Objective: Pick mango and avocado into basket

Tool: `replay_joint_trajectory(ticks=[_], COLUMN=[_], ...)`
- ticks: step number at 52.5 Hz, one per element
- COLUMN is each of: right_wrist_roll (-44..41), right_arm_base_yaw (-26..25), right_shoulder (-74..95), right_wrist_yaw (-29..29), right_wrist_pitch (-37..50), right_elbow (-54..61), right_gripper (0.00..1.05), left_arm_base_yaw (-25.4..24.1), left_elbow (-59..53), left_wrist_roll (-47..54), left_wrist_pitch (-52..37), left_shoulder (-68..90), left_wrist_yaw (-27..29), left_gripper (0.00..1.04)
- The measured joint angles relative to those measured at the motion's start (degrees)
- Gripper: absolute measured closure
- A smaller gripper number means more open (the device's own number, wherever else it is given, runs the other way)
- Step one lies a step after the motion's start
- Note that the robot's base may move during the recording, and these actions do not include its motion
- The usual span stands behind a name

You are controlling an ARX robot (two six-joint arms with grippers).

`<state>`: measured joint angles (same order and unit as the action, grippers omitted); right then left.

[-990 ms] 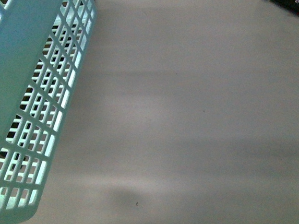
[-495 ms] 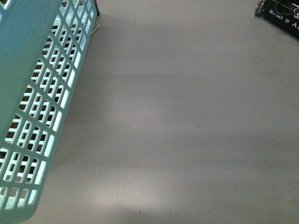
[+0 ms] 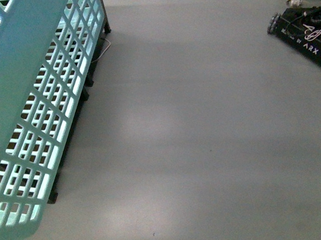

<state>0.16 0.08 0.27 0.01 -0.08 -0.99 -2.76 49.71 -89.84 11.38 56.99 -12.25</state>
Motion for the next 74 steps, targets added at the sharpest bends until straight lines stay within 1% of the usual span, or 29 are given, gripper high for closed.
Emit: replay_joint_trajectory(ticks=[30, 38, 47, 74], right_wrist_roll=[0.0, 0.0, 0.0, 0.0], right_arm_base_yaw=[0.0, 0.0, 0.0, 0.0], right_shoulder=[0.0, 0.0, -0.1, 0.0], right_wrist_yaw=[0.2, 0.2, 0.2, 0.1], right_wrist_pitch=[0.0, 0.0, 0.0, 0.0], right_elbow=[0.0, 0.0, 0.0, 0.0], right_gripper=[0.09, 0.09, 0.09, 0.09], left_arm_base_yaw=[0.0, 0.5, 0.4, 0.3], left_elbow=[0.0, 0.0, 0.0, -0.1], left_wrist_roll=[-0.1, -0.4, -0.3, 0.0], left_wrist_pitch=[0.0, 0.0, 0.0, 0.0], left_shoulder=[-0.1, -0.1, -0.3, -0.2], left_wrist_yaw=[0.0, -1.3, -0.1, -0.1], left_gripper=[1.00, 1.00, 1.00, 1.00])
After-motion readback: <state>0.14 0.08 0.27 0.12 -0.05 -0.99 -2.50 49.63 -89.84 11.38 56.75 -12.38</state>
